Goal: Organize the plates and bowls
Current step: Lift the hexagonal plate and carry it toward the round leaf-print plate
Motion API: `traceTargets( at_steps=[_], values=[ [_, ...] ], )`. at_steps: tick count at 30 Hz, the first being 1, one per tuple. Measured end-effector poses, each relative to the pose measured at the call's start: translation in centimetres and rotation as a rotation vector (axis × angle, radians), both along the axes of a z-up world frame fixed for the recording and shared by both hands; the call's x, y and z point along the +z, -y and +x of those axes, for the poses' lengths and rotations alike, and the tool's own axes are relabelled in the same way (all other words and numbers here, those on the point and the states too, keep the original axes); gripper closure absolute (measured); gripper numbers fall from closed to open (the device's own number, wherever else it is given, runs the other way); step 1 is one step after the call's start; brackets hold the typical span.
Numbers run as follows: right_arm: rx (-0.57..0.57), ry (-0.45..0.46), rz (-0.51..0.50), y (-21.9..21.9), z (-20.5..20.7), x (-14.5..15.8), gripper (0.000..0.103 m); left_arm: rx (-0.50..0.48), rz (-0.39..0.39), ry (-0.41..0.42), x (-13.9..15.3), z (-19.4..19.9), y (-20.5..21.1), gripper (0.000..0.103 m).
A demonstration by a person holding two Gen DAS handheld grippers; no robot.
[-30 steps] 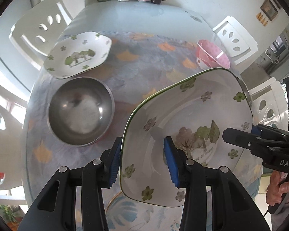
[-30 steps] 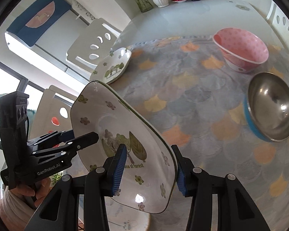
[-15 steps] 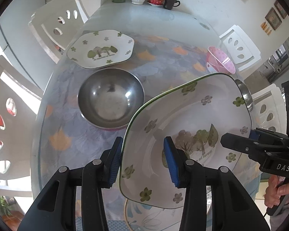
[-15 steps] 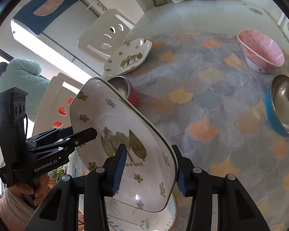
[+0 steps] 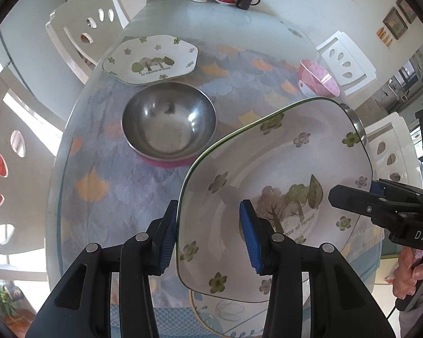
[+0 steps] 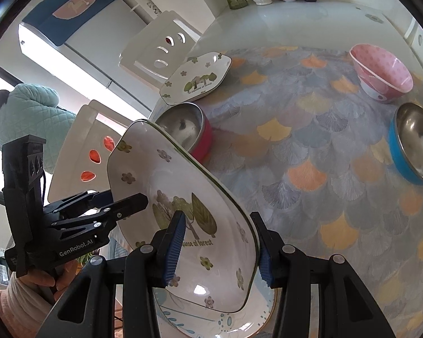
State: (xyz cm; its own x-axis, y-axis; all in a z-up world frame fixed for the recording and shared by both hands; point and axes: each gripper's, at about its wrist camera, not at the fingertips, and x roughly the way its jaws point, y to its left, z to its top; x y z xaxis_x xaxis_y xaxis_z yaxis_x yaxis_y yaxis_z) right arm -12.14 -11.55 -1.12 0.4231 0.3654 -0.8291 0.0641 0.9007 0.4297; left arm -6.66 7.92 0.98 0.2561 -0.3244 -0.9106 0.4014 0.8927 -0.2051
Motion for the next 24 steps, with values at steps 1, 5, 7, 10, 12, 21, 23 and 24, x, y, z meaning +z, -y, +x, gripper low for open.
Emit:
traceTargets(
  at_steps=[1, 5, 7, 10, 12, 21, 23, 24],
  values=[
    [-0.006, -0.004, 0.003, 0.0, -0.2, -0.2, 0.057, -0.006, 0.004, 0.000, -0.1, -0.2, 0.0, 0.064],
    [-0.028, -0.039, 0.018, -0.4, -1.2, -1.6, 0.057, -0.018, 0.010, -0.004, -0.3, -0.8, -0.2, 0.064],
    [-0.037, -0.060, 0.025, -0.7, -1.8, -2.3, 0.057, -0.024, 0.012, -0.008, -0.4, -1.0, -0.3, 0.064],
    [-0.050, -0.087, 0.043, -0.9, -2.7, -3.4, 0.057, -0.031, 0.020, -0.011, -0.7, -1.4, -0.4, 0.064],
    [-0.059, -0.107, 0.056, -1.0, -3.3, -4.1, 0.057, -0.035, 0.020, -0.017, -0.9, -1.7, -0.4, 0.064],
    [-0.060, -0.146, 0.074, -0.7, -5.4, -5.7, 0.057, -0.054, 0.029, -0.052, -2.2, -3.2, -0.4, 0.064],
    [-0.067, -0.157, 0.074, -0.7, -5.9, -6.1, 0.057, -0.061, 0.030, -0.060, -2.6, -3.6, -0.4, 0.064],
    [-0.069, -0.163, 0.075, -0.7, -6.1, -6.3, 0.057, -0.062, 0.028, -0.064, -2.7, -3.8, -0.4, 0.064]
  ],
)
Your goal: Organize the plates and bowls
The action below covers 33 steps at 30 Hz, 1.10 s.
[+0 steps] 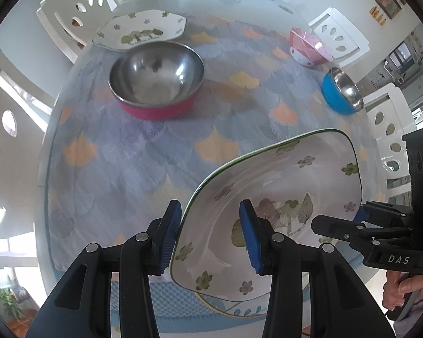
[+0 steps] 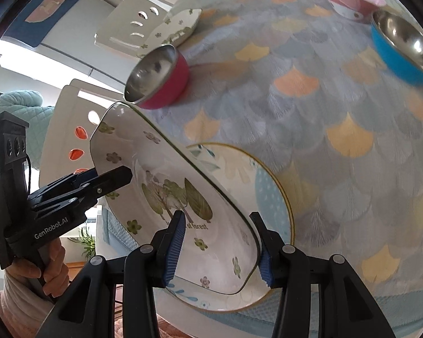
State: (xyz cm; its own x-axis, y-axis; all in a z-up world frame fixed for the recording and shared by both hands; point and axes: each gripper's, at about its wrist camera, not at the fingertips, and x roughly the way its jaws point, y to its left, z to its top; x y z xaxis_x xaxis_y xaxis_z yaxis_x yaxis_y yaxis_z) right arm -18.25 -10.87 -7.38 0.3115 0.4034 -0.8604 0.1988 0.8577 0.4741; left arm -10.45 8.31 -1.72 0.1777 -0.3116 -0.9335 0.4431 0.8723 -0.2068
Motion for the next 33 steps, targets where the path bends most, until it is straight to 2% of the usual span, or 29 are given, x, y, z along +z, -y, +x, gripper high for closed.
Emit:
traceTargets(
  at_steps=[19, 26, 33],
  values=[
    [-0.024, -0.059, -0.028, 0.6, -1.2, -2.0, 0.057, -0.026, 0.001, -0.050, -2.1, -1.0, 0.8, 0.064],
    [0.010, -0.081, -0.046, 0.1, -0.5, -2.7, 0.057, -0.022, 0.012, -0.070, -3.2, -0.7, 0.7, 0.064],
    [0.049, -0.143, -0.077, -0.2, -0.1, -3.8, 0.057, -0.042, 0.001, -0.130, -4.6, -1.3, 0.2, 0.064]
  ],
)
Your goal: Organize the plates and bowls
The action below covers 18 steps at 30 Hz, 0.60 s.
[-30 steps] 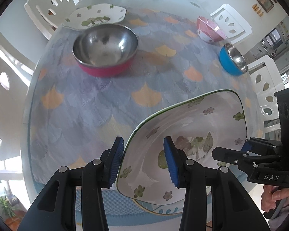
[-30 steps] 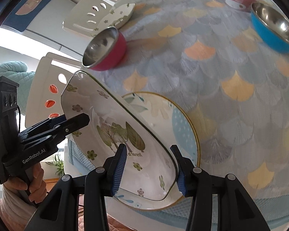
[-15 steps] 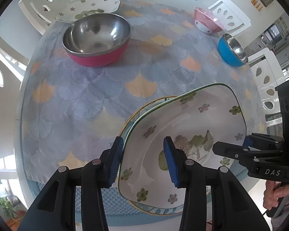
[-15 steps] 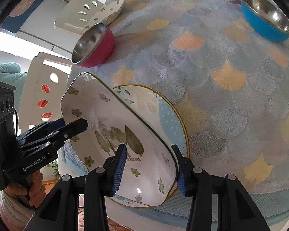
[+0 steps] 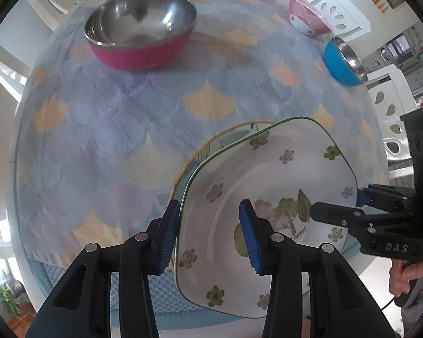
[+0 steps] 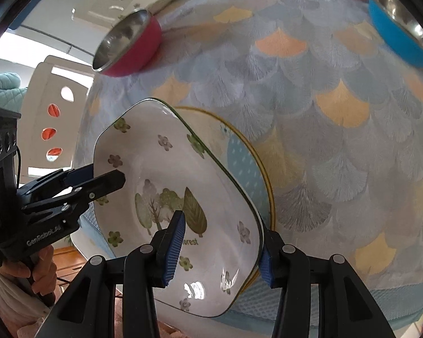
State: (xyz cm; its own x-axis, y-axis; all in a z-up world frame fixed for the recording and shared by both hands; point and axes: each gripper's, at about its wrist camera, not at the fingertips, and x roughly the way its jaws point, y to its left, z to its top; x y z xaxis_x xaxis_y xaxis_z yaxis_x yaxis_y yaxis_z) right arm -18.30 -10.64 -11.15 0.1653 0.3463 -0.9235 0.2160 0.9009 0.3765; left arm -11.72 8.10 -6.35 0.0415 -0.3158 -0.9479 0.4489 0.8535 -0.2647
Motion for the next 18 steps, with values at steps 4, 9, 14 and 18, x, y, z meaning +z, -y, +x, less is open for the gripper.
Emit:
traceTargets(
  at_steps=[4, 9, 14, 18],
  values=[
    [-0.012, -0.010, 0.005, 0.26, 0.16, -0.42, 0.057, 0.001, 0.003, -0.013, -0.51, -0.41, 0.16, 0.064],
    [-0.014, -0.003, -0.001, 0.42, 0.35, -0.19, 0.057, 0.005, 0.008, -0.013, -0.45, -0.24, 0.44, 0.064],
    [-0.016, -0.009, 0.005, 0.46, 0.31, -0.29, 0.057, 0.014, 0.006, -0.019, -0.52, -0.25, 0.36, 0.064],
    [-0.018, -0.034, -0.005, 0.35, 0.54, -0.35, 0.057, 0.008, 0.015, -0.017, -0.46, -0.18, 0.50, 0.064]
  ],
)
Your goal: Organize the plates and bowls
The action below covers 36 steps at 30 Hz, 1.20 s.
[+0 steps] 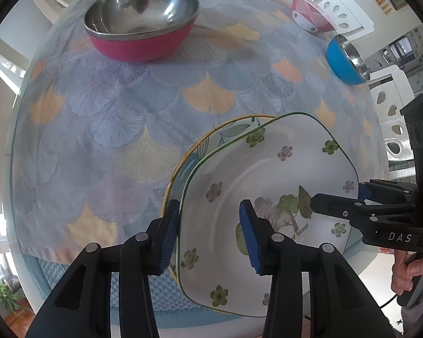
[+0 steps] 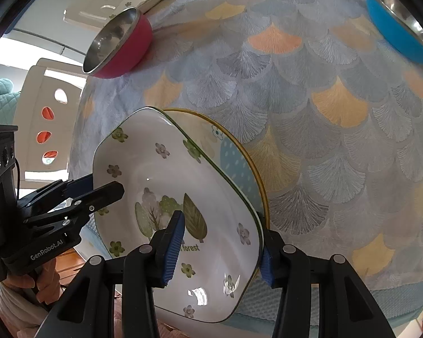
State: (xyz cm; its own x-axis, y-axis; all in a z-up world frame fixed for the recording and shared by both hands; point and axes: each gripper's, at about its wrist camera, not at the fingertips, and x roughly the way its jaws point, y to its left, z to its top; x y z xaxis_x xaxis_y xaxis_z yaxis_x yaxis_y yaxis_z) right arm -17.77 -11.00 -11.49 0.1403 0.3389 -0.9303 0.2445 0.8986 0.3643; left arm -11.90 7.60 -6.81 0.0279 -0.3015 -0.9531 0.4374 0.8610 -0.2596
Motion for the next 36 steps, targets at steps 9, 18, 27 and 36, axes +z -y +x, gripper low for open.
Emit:
traceTargets(
  at_steps=[9, 18, 27, 36],
  values=[
    [-0.001, -0.042, -0.048, -1.2, 0.8, -0.1, 0.052, -0.033, 0.067, 0.042, 0.3, -0.6, 0.7, 0.062],
    [0.006, -0.042, -0.050, -1.4, 0.9, -0.3, 0.052, -0.021, 0.077, 0.053, 0.5, -0.7, 0.6, 0.062],
    [-0.006, -0.032, -0.096, -1.7, 0.8, 0.2, 0.052, -0.011, 0.094, 0.074, 1.0, -1.0, 0.2, 0.062],
    [-0.025, -0.005, -0.120, -0.9, 0.6, 0.8, 0.052, 0.021, 0.096, 0.075, 1.3, -1.0, -0.6, 0.061]
  ],
)
